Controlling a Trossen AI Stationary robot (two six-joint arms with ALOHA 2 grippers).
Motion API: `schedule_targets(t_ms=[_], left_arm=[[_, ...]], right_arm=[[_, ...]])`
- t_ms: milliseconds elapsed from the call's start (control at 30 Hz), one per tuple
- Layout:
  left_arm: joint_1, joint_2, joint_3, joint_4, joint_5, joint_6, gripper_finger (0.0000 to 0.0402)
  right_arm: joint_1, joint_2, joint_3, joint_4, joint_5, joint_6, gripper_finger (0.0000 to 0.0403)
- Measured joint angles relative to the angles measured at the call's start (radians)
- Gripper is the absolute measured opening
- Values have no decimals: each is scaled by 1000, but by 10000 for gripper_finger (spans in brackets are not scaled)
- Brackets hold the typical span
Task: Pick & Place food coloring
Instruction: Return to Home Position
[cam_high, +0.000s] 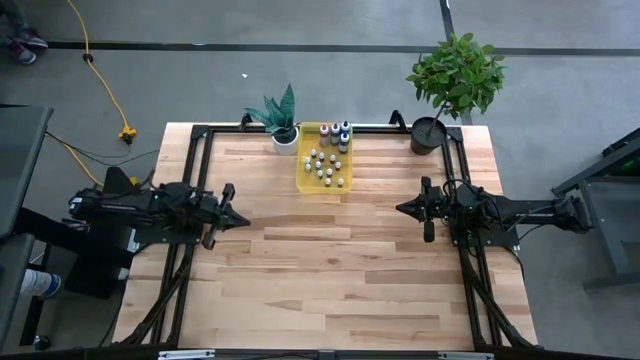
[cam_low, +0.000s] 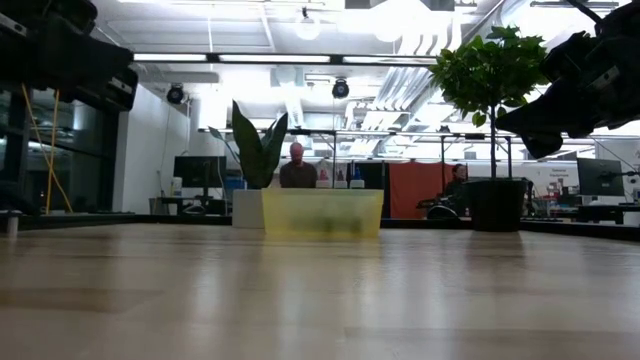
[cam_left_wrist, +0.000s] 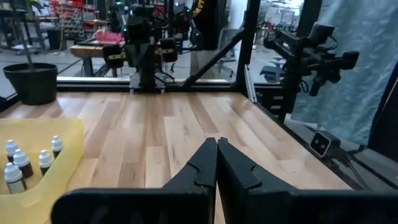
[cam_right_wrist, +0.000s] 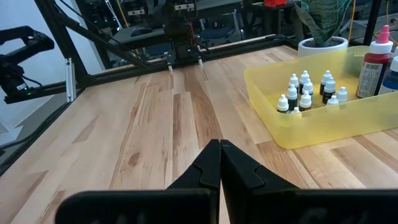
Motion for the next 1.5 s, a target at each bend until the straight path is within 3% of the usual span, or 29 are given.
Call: schedule_targets(t_ms=[200,333,700,900,1167,1500], left_arm=[[0,-43,-37,13,-9,-3,0],[0,-74,-42,7,-70,-1,0],[0,-74,-88,75,-97,5,0],[20,-73,-89,65,-196,49,0],[114,-73,-90,57,-143,40,0],[117,-72,-91,53,-146,40,0]], right_arm=[[0,0,0,0,0,0,0],[0,0,0,0,0,0,0],[0,0,0,0,0,0,0],[0,0,0,0,0,0,0],[0,0,0,0,0,0,0],[0,0,0,0,0,0,0]])
